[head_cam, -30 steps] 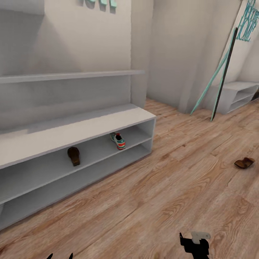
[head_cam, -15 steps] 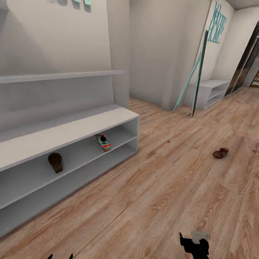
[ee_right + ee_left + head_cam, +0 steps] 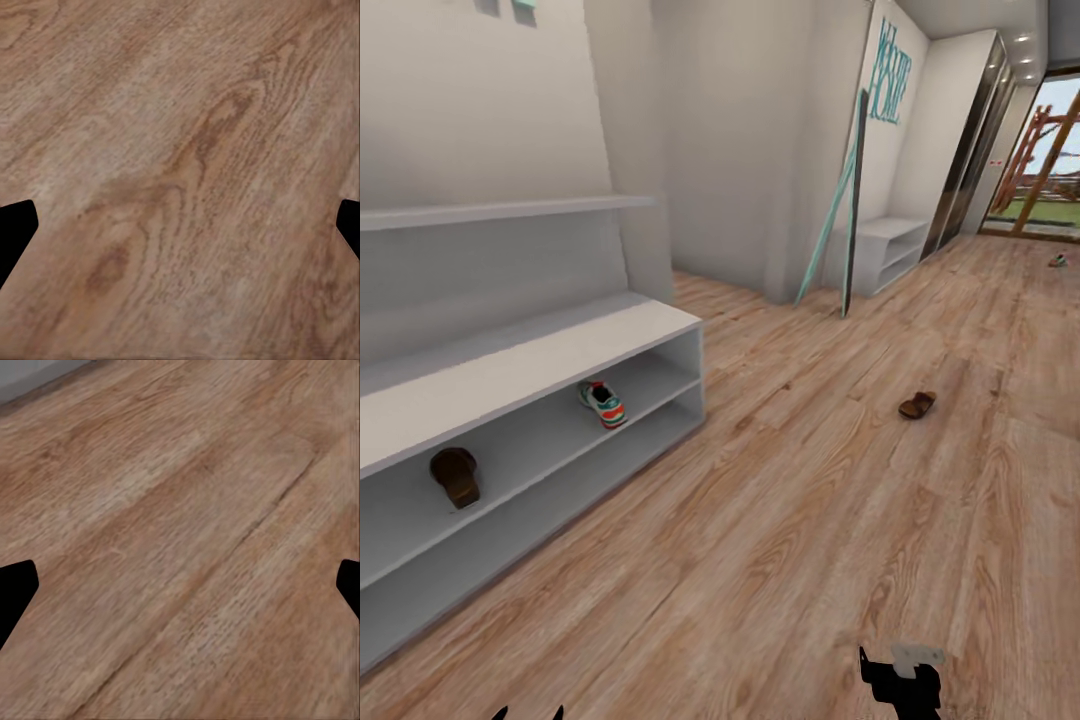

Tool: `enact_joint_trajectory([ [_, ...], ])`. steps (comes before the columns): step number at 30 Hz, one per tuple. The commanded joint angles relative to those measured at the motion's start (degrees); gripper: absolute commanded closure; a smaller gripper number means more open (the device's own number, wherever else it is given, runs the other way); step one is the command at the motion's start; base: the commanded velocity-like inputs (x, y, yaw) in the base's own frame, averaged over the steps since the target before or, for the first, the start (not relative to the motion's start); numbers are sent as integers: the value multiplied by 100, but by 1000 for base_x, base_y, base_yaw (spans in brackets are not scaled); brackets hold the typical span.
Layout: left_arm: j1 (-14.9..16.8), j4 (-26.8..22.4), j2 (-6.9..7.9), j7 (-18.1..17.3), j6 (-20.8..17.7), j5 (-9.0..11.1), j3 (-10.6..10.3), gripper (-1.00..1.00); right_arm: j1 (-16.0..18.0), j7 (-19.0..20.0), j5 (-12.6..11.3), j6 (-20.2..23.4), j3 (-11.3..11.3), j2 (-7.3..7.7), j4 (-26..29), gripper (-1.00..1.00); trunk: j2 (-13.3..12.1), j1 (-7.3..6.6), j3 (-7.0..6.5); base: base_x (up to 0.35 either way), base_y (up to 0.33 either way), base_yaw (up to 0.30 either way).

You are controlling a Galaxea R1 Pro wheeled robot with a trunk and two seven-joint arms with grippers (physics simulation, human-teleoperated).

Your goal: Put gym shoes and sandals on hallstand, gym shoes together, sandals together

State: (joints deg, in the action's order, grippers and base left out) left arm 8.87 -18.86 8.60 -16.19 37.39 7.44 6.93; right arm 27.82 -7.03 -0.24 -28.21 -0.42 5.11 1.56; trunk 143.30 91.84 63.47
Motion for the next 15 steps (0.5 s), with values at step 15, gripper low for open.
enact_joint_trajectory([
  [15, 1, 5, 1, -35, -6, 65, 30, -100, 5, -9, -2, -18, -2, -1, -7, -100, 2, -1, 5, 0, 0, -289],
])
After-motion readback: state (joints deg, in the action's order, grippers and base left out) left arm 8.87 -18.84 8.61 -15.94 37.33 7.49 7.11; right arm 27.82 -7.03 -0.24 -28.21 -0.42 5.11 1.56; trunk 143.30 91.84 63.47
